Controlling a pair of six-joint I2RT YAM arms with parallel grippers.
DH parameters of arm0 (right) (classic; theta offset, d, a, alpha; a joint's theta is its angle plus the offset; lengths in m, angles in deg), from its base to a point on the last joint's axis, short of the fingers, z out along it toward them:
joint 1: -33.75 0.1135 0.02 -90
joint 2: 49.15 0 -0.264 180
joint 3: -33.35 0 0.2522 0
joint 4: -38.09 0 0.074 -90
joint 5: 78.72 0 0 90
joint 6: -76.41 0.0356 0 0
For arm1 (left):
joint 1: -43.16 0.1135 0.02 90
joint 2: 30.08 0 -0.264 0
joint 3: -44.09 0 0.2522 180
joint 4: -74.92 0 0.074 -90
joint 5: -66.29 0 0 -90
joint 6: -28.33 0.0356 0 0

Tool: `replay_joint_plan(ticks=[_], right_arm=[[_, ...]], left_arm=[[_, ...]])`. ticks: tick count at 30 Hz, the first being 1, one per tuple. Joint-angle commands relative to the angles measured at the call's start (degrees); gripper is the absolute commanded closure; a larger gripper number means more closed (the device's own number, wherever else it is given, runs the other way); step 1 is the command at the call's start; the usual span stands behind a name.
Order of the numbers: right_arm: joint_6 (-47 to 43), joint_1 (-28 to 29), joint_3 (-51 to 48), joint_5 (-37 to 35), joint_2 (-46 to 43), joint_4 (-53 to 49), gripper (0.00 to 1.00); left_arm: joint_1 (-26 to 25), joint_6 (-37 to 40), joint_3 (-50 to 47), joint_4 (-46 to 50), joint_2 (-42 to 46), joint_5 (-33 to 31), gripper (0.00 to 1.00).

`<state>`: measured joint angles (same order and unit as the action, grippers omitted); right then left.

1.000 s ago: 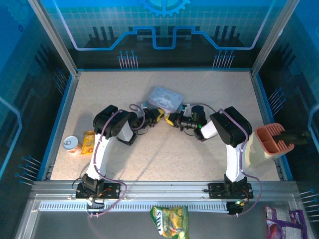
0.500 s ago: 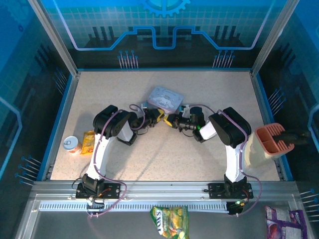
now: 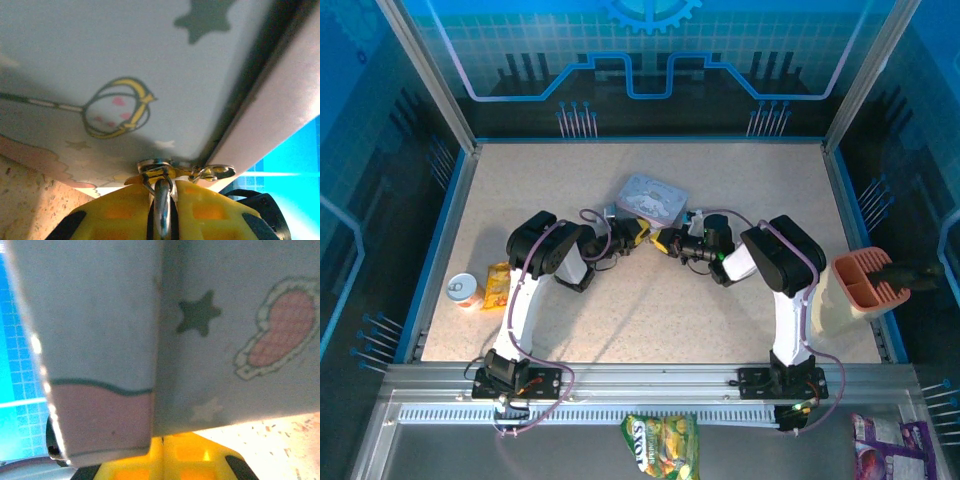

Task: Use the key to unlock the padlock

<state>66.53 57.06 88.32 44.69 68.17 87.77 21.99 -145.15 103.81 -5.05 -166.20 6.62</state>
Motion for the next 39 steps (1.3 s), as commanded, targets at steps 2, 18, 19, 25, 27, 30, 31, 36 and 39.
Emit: replay_joint_plan(ticks=[2, 18, 19, 25, 27, 30, 31, 36, 39], right_arm=[[-0.7, -1.2, 0.1, -0.7, -0.6, 3.4, 1.0], [-0.6, 0.2, 1.0, -0.8, 1.3, 4.1, 1.0], [-0.6, 0.2, 1.1, -0.8, 1.6, 4.2, 1.0], [-1.7, 0.0, 2.3, -0.7, 0.8, 2.3, 1.0], [-2.2, 0.2, 2.7, -0.6, 0.4, 1.1, 1.0], [-2.1, 0.2, 2.5, -0.8, -0.1, 1.0, 1.0], [-1.4, 0.2, 2.4, -0.6, -0.4, 2.0, 1.0], [-2.6, -0.1, 2.8, -0.2, -0.3, 0.2, 1.0], [-2.3, -0.4, 2.7, -0.6, 1.7, 2.0, 1.0]], left_arm=[[-1.6, 1.6, -5.8, 13.5, -8.5, 4.3, 1.0], [-1.6, 1.3, -5.9, 13.5, -8.5, 4.1, 1.0], [-1.6, 1.2, -5.8, 13.5, -8.6, 4.2, 1.0], [-1.6, 1.4, -5.7, 13.5, -8.5, 4.5, 1.0], [-1.6, 1.6, -5.8, 13.5, -8.6, 4.5, 1.0], [-1.7, 1.6, -5.8, 13.5, -8.5, 4.4, 1.0], [-1.8, 1.6, -5.8, 13.5, -8.5, 4.4, 1.0], [-1.8, 1.8, -6.0, 13.5, -8.5, 4.3, 1.0], [-1.8, 1.8, -6.1, 13.5, -8.3, 4.3, 1.0]])
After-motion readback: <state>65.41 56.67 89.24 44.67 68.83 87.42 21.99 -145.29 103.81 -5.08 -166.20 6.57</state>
